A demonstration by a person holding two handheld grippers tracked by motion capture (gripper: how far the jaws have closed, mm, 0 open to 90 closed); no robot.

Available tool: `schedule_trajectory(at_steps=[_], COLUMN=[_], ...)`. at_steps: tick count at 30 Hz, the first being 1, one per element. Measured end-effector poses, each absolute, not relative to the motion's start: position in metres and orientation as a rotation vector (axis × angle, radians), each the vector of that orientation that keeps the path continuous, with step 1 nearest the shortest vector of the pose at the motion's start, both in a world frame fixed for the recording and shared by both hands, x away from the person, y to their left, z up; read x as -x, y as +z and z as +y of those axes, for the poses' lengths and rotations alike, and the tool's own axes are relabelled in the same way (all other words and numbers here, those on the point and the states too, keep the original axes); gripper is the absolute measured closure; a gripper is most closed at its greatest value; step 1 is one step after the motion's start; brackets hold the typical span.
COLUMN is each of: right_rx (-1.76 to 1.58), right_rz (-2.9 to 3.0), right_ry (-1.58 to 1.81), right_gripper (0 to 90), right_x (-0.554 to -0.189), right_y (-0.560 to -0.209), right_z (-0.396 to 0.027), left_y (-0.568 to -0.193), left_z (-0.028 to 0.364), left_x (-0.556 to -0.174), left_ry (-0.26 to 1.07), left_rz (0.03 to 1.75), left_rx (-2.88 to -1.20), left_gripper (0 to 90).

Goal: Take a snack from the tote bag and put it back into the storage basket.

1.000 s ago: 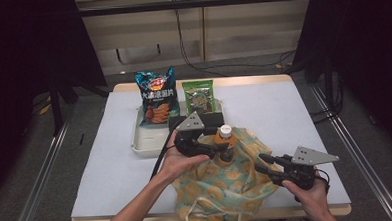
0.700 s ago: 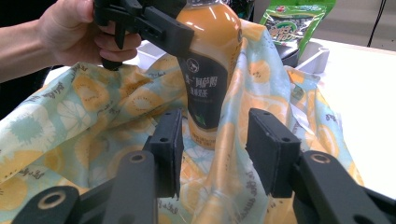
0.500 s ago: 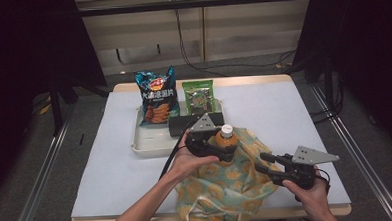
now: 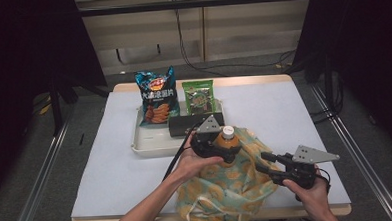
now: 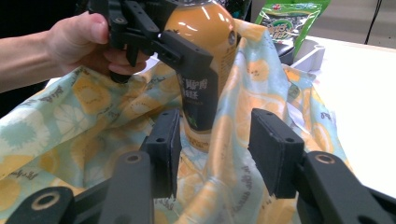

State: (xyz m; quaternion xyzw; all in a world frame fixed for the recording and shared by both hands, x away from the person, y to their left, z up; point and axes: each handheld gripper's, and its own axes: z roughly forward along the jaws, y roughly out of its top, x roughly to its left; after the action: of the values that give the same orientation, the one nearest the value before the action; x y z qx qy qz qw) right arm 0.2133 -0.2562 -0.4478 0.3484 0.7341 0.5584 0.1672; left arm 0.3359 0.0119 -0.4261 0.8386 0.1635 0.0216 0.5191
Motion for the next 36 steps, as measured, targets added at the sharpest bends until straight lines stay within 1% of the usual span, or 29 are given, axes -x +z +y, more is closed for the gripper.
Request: schedule_trajectory(at_steps=[7, 10, 17, 20, 24, 29, 31, 33, 34, 36], right_rx=[-0.985, -0.987, -0.981, -0.979, -0.981, -0.992, -0.994, -0.999, -1.001, -0.984], right_rz=[2.078, 2.072, 2.095, 2.097, 2.098, 2.152, 2.182, 2.213, 2.229, 2.261], right_ry=[1.592, 1.593, 1.566, 1.568, 1.57, 1.544, 1.557, 1.522, 1.52, 1.52], right_gripper=[48.2, 47.6, 46.7, 41.1, 31.3, 24.7, 25.0, 28.5, 35.5, 56.0], right_x=[-0.214, -0.217, -0.236, -0.248, -0.268, -0.296, -0.306, -0.311, -0.313, -0.313], right_y=[-0.443, -0.439, -0.428, -0.423, -0.419, -0.425, -0.429, -0.434, -0.437, -0.443], right_z=[-0.254, -0.253, -0.248, -0.245, -0.241, -0.23, -0.226, -0.221, -0.22, -0.218], left_y=[-0.422, -0.416, -0.403, -0.399, -0.393, -0.388, -0.387, -0.385, -0.384, -0.381], left_z=[0.013, 0.016, 0.032, 0.039, 0.047, 0.053, 0.056, 0.059, 0.06, 0.064], left_x=[-0.331, -0.328, -0.319, -0.316, -0.311, -0.309, -0.31, -0.312, -0.313, -0.315], left_ry=[0.015, 0.005, 0.004, -0.007, -0.023, -0.03, -0.024, -0.019, -0.019, -0.018], left_rz=[0.362, 0.349, 0.328, 0.328, 0.324, 0.315, 0.329, 0.328, 0.333, 0.344], left_rx=[-2.025, -2.022, -2.017, -2.003, -1.991, -1.976, -1.968, -1.968, -1.963, -1.946], left_gripper=[30.2, 30.3, 30.3, 30.3, 30.3, 30.3, 30.2, 30.3, 30.3, 30.3])
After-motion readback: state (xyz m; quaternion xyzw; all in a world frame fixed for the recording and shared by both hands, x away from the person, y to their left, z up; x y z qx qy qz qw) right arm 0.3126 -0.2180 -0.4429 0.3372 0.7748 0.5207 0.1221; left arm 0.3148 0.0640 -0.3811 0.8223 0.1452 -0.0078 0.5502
